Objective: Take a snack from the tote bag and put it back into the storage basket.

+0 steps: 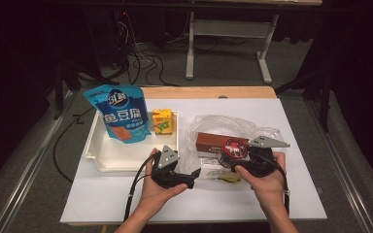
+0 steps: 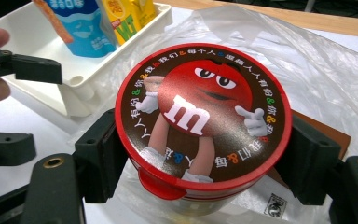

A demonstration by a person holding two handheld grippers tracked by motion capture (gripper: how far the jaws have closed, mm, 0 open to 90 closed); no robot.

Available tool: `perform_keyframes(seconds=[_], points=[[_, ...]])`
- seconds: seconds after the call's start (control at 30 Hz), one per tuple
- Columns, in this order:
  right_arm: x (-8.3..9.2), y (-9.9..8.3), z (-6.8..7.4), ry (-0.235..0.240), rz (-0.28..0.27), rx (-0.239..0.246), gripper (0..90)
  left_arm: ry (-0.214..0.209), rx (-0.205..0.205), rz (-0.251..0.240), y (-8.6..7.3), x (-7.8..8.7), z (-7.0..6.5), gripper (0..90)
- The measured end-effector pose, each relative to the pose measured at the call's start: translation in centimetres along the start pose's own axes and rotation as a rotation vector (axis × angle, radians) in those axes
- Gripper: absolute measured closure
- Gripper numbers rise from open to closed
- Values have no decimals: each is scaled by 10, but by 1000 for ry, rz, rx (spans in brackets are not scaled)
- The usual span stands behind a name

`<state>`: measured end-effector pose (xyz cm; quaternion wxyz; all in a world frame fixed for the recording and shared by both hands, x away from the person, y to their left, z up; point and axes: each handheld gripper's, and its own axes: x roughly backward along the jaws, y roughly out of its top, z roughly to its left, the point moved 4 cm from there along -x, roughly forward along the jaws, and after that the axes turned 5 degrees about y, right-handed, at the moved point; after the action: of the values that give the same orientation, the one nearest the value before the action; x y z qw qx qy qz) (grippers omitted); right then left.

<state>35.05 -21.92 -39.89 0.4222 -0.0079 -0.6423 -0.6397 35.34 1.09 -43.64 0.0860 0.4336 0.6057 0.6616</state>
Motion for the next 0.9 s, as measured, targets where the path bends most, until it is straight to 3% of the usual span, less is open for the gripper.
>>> perform_keyframes(seconds=[0.53, 0.9], points=[[3, 4, 10, 32, -2, 3, 264, -63, -81, -11, 0, -6, -28, 24], [3, 7, 21, 68, -9, 19, 264, -105, -114, -31, 0, -6, -41, 24]])
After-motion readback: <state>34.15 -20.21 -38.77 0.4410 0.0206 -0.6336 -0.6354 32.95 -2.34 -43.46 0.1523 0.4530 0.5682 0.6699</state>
